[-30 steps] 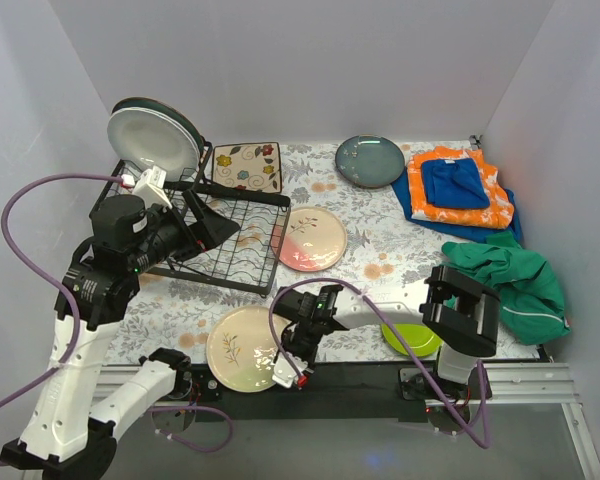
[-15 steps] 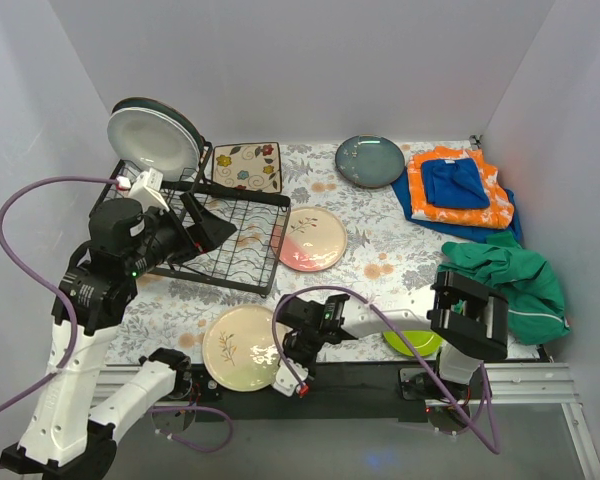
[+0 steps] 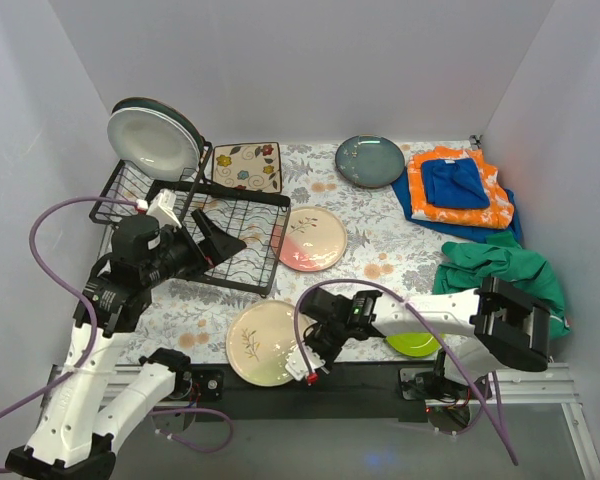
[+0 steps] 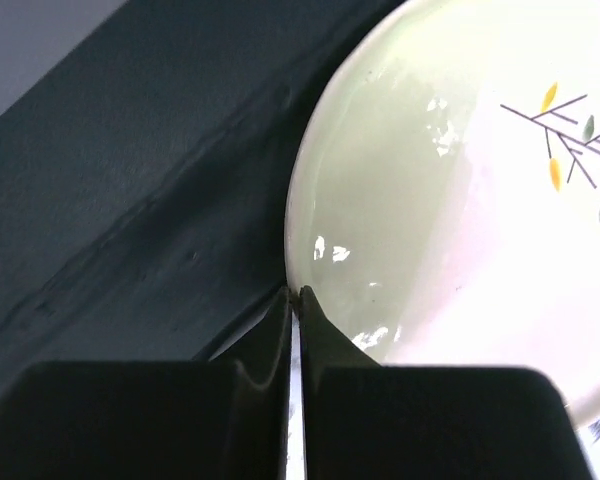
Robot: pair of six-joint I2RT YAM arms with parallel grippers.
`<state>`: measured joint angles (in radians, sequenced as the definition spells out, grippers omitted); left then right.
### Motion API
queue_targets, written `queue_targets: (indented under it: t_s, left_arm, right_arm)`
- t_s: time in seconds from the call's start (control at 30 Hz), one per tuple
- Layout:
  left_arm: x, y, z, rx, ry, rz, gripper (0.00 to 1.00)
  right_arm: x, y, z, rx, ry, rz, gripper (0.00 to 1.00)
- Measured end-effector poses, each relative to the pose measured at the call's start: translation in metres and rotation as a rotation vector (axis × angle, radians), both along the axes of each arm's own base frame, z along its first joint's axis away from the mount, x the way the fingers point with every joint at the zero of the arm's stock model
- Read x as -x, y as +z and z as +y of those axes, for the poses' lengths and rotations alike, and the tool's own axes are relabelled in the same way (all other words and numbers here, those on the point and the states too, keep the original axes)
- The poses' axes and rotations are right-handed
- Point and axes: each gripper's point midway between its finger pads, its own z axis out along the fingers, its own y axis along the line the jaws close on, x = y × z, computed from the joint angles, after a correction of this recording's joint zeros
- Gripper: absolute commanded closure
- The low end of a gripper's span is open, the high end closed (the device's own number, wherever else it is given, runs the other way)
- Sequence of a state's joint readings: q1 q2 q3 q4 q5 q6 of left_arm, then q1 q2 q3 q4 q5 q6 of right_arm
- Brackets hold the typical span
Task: Load the plates into the dish rack
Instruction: Grab a plate with the left arm
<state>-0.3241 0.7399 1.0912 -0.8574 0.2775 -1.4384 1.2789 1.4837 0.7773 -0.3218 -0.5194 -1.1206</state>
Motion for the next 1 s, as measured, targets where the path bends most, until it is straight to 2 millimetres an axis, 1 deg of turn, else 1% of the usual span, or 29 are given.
queue_targets:
  t_s: [0.1,0.3,0.47,0.5,0.53,0.6,0.63,0.67,0.73,0.83,0.9,1.0]
  left_arm:
    - [0.003,-0.011,-0.006,0.035,-0.014,0.041,0.12]
    - [0.005,-0.018,-0.019,0.087,-0.071,0.09,0.14]
    - [0.006,-0.035,-0.03,0.102,-0.126,0.169,0.16]
    - [0.007,-0.041,-0.031,0.1,-0.132,0.19,0.17]
    - [0.009,-0.046,-0.031,0.099,-0.139,0.209,0.18]
    - [0.015,-0.057,-0.031,0.092,-0.149,0.257,0.21]
    - [0.018,-0.06,-0.031,0.088,-0.152,0.278,0.22]
    - [0.022,-0.064,-0.03,0.085,-0.156,0.3,0.24]
    - [0.029,-0.072,-0.029,0.074,-0.162,0.344,0.28]
    - [0.044,-0.091,-0.024,0.032,-0.17,0.44,0.33]
    - [0.054,-0.105,-0.02,0.001,-0.172,0.512,0.34]
    - [0.069,-0.131,-0.012,-0.056,-0.169,0.649,0.36]
  right_arm:
    - [-0.012,0.001,-0.016,0.028,-0.075,0.012,0.99]
    - [-0.043,0.012,-0.043,0.032,-0.208,-0.001,0.99]
    - [-0.055,0.019,-0.059,0.031,-0.264,-0.012,0.98]
    - [-0.056,0.02,-0.062,0.032,-0.274,-0.012,0.95]
    - [-0.057,0.02,-0.065,0.036,-0.282,-0.011,0.88]
    - [-0.058,0.02,-0.069,0.039,-0.299,-0.007,0.78]
    - [-0.059,0.02,-0.07,0.04,-0.307,-0.003,0.7]
    - [-0.06,0.019,-0.071,0.043,-0.316,0.002,0.66]
    - [-0.063,0.019,-0.072,0.048,-0.347,0.022,0.53]
    - [-0.073,0.018,-0.073,0.064,-0.423,0.075,0.45]
    - [-0.084,0.019,-0.073,0.069,-0.481,0.109,0.44]
    - [-0.105,0.029,-0.069,0.046,-0.563,0.148,0.43]
